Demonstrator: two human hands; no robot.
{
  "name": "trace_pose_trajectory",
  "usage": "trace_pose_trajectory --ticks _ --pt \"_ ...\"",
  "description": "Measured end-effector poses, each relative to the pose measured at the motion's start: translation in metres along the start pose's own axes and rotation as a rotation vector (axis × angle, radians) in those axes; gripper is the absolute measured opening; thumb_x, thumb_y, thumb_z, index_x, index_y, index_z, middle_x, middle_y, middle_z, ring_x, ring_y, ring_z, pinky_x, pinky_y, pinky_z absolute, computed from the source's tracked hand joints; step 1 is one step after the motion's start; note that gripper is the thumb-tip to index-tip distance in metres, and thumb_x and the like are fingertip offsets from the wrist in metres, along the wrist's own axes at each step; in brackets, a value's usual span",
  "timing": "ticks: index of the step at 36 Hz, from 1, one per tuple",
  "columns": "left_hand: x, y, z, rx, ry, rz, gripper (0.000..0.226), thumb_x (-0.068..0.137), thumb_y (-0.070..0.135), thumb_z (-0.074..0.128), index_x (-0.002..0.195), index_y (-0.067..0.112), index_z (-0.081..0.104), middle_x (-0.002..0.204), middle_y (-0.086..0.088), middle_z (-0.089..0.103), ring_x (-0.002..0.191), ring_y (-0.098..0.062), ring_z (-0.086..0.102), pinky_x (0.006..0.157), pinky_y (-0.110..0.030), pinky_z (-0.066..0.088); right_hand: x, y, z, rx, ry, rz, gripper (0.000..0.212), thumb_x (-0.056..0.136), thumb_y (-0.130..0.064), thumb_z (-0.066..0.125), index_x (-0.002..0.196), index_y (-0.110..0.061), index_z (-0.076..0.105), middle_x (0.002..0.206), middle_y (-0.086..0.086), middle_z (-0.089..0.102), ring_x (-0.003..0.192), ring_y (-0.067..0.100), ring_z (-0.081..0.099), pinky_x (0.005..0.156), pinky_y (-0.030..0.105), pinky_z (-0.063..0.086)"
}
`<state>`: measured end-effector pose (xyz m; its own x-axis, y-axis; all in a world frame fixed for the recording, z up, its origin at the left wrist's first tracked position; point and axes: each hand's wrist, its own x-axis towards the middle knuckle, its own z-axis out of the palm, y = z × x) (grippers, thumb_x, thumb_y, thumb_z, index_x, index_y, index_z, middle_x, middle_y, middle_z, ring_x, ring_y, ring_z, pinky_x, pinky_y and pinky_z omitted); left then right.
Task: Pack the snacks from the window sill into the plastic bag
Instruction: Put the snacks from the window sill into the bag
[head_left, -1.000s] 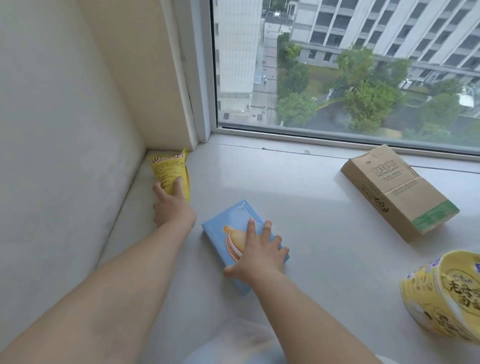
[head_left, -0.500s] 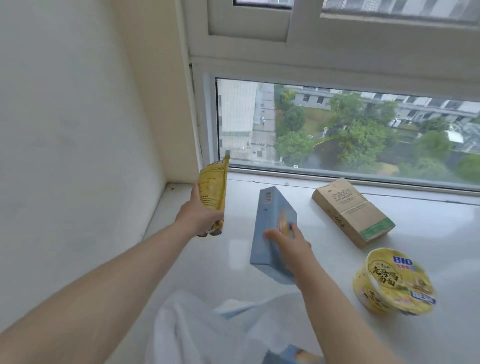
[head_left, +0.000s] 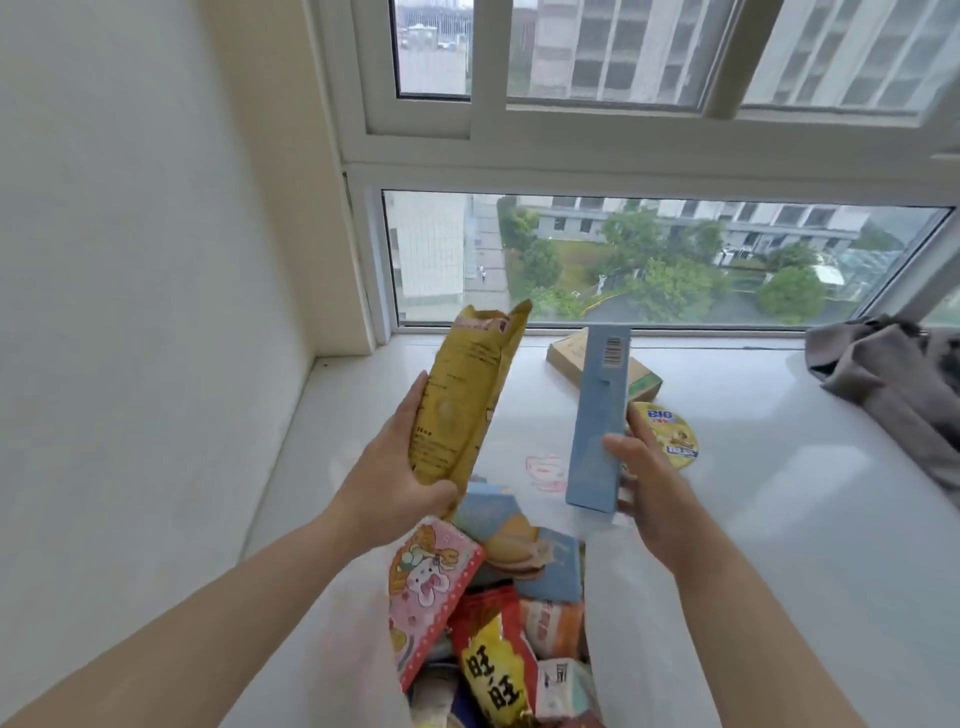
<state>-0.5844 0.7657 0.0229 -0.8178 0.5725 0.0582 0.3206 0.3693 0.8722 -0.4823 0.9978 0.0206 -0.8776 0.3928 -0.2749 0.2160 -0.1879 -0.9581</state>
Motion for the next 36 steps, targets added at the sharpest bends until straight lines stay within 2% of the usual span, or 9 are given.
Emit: trace_pose_trajectory --ticks 3,7,10,16,18,20,26,32,36 --pt "-0.041 -0.003 0.014 0.004 -0.065 0.061 0.106 0.06 0.034 0.07 0.14 0.06 0.005 0.13 0.014 0.048 0.104 -0.01 0.061 0.08 -0.029 0.056 -0.018 0.001 -0.011 0.024 0.014 -0.016 0.09 0.044 -0.05 0.063 0.131 -0.049 0.04 0.122 -0.004 0.058 0.1 0.021 0.06 0.068 0.034 0.05" --pt "-0.077 -0.016 0.021 0.256 -0.204 0.136 0.095 0.065 0.045 0.068 0.138 0.063 0.008 0.128 0.02 0.046 0.111 0.002 0.053 0.089 -0.029 0.05 -0.04 0.003 -0.025 0.016 0.036 -0.029 0.096 0.043 -0.051 0.062 0.136 -0.044 0.037 0.118 -0.002 0.056 0.088 0.019 0.06 0.063 0.029 0.048" --pt "-0.091 -0.025 0.016 0.549 -0.34 0.192 0.088 0.071 0.053 0.061 0.131 0.071 -0.001 0.129 0.03 0.034 0.1 -0.005 0.057 0.078 -0.022 0.05 -0.052 0.006 -0.037 -0.014 0.049 -0.036 0.095 0.045 -0.053 0.061 0.136 -0.043 0.035 0.127 0.001 0.055 0.095 0.024 0.06 0.066 0.031 0.049" --pt "-0.097 -0.008 0.017 1.047 -0.599 0.165 0.08 0.073 0.049 0.047 0.135 0.066 0.0 0.139 0.014 0.029 0.116 -0.012 0.045 0.083 -0.028 0.045 -0.074 0.011 -0.05 -0.02 0.047 -0.033 0.091 0.045 -0.052 0.061 0.133 -0.043 0.037 0.125 0.002 0.055 0.094 0.022 0.058 0.063 0.03 0.048" --pt "-0.095 0.0 0.034 1.106 -0.601 0.163 0.077 0.075 0.058 0.047 0.137 0.063 0.002 0.14 0.011 0.029 0.119 -0.014 0.043 0.077 -0.029 0.043 -0.08 0.013 -0.051 -0.015 0.039 -0.034 0.086 0.048 -0.049 0.062 0.13 -0.045 0.037 0.125 0.003 0.053 0.093 0.02 0.058 0.062 0.029 0.048" --pt "-0.087 0.003 0.054 1.121 -0.596 0.156 0.077 0.081 0.049 0.055 0.138 0.06 0.005 0.141 0.007 0.03 0.12 -0.016 0.04 0.072 -0.027 0.036 -0.086 0.015 -0.052 -0.017 0.042 -0.033 0.093 0.044 -0.052 0.061 0.133 -0.044 0.035 0.124 0.001 0.053 0.091 0.018 0.058 0.06 0.027 0.047" --pt "-0.058 0.005 0.131 1.159 -0.586 0.258 0.08 0.085 0.025 0.061 0.144 0.049 0.012 0.144 -0.009 0.032 0.119 -0.029 0.042 0.092 -0.04 0.042 -0.101 0.02 -0.056 -0.015 0.045 -0.025 0.07 0.065 -0.041 0.055 0.13 -0.047 0.032 0.127 0.001 0.051 0.093 0.017 0.058 0.06 0.026 0.048" --pt "-0.053 0.0 0.178 1.126 -0.521 0.335 0.07 0.087 0.014 0.057 0.144 0.035 0.023 0.147 -0.009 0.029 0.128 -0.031 0.031 0.104 -0.045 0.029 -0.111 0.036 -0.06 -0.039 0.015 -0.005 0.088 0.063 -0.045 0.059 0.144 -0.041 0.024 0.131 0.0 0.049 0.099 0.017 0.059 0.062 0.026 0.052" --pt "-0.061 -0.009 0.162 1.086 -0.421 0.352 0.07 0.084 0.055 0.055 0.143 0.032 0.027 0.152 -0.002 0.022 0.142 -0.026 0.013 0.116 -0.051 0.01 -0.112 0.051 -0.055 -0.054 0.001 -0.008 0.113 0.045 -0.056 0.065 0.147 -0.04 0.02 0.14 -0.003 0.042 0.105 0.016 0.06 0.061 0.024 0.054"
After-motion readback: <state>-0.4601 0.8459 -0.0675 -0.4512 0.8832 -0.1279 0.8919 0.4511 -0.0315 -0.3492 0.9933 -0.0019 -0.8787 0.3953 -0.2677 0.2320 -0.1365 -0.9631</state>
